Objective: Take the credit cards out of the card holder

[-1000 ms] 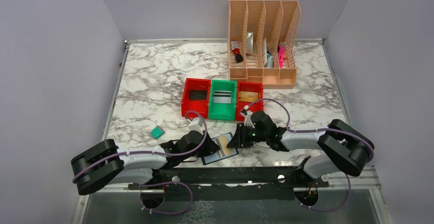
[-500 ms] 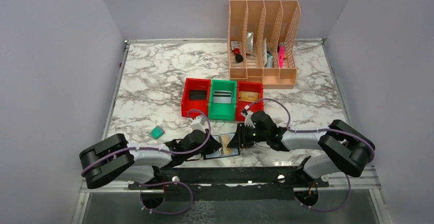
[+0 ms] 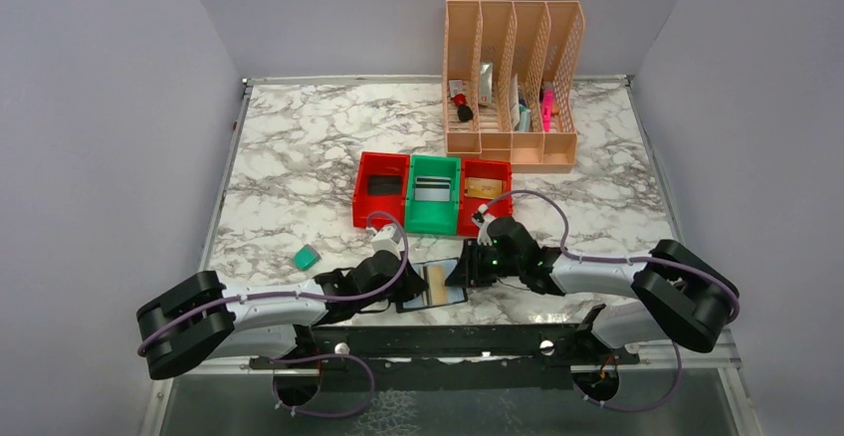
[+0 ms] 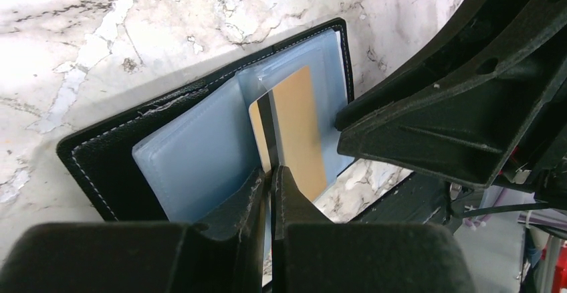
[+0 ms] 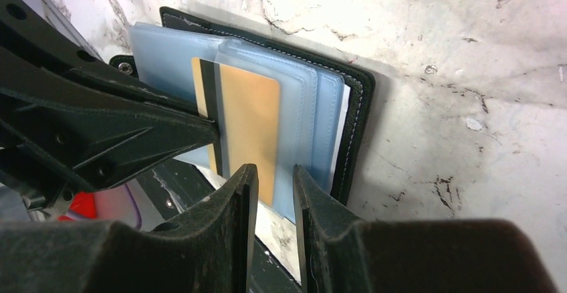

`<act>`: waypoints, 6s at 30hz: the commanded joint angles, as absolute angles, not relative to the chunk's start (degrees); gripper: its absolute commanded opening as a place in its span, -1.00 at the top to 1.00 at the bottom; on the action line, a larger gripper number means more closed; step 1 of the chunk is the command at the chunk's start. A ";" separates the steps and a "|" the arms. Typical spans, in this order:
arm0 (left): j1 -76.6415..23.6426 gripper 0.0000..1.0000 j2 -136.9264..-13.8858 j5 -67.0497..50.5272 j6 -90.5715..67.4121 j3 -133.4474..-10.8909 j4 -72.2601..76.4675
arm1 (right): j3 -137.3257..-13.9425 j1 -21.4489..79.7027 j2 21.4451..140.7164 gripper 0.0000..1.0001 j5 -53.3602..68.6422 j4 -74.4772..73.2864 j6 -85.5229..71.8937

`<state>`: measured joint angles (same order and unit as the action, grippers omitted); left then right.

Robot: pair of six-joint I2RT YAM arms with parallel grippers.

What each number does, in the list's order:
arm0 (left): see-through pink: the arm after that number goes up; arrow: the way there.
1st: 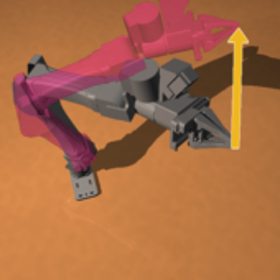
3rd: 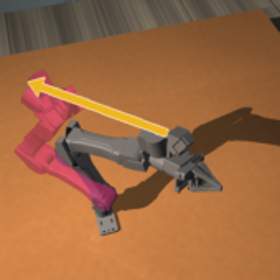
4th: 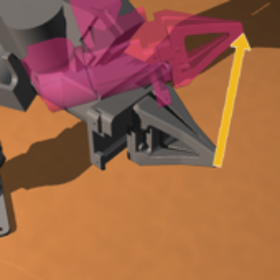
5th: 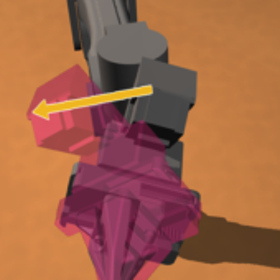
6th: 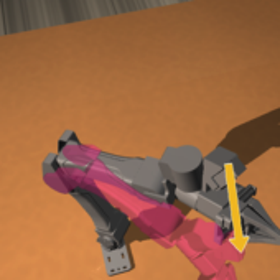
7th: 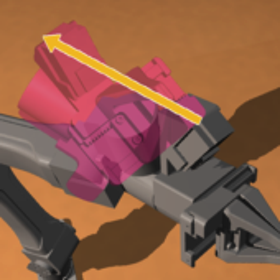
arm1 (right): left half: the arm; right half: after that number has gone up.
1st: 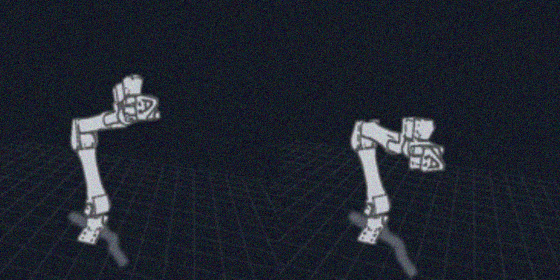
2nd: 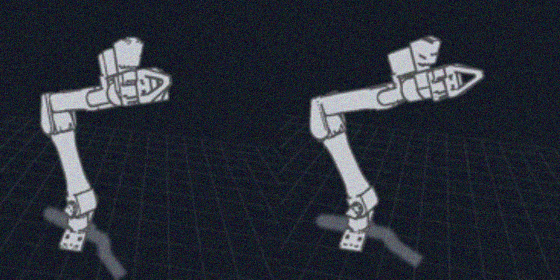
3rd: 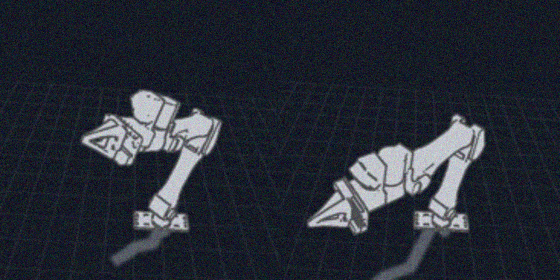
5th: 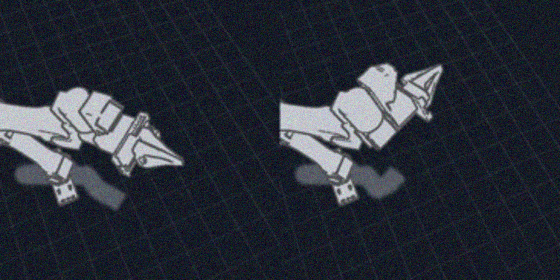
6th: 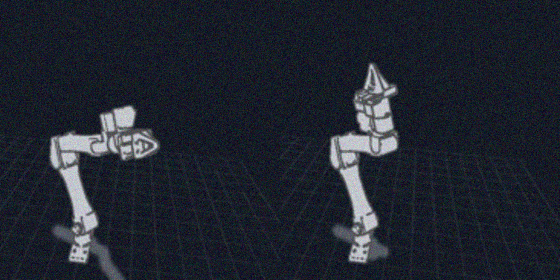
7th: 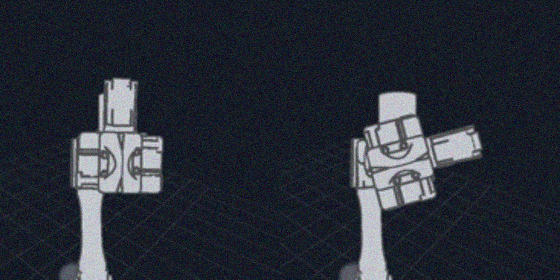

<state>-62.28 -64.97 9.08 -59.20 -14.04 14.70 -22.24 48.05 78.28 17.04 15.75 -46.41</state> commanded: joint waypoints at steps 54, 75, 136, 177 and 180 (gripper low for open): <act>-62.84 0.53 -56.73 9.17 -57.04 -12.69 3.51 | -32.27 49.66 79.47 0.24 20.19 5.94 -37.74; -62.84 0.25 -57.13 8.37 -59.46 -11.61 6.35 | -29.58 50.45 88.63 0.20 15.30 8.09 -39.90; -62.84 1.00 -34.56 16.56 -60.21 -9.24 -6.83 | -28.29 50.45 79.44 0.09 16.34 6.52 -40.85; -61.91 1.00 -51.75 1.38 -52.66 -14.41 19.19 | -15.36 41.66 64.12 -0.14 27.77 25.62 -46.67; -61.70 1.00 -51.61 -0.40 -52.55 -13.95 20.90 | -15.21 41.66 66.23 -0.12 29.22 27.98 -47.27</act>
<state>-62.19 -51.79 3.90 -53.45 -14.55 14.28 -15.92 41.89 64.03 24.38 20.73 -45.50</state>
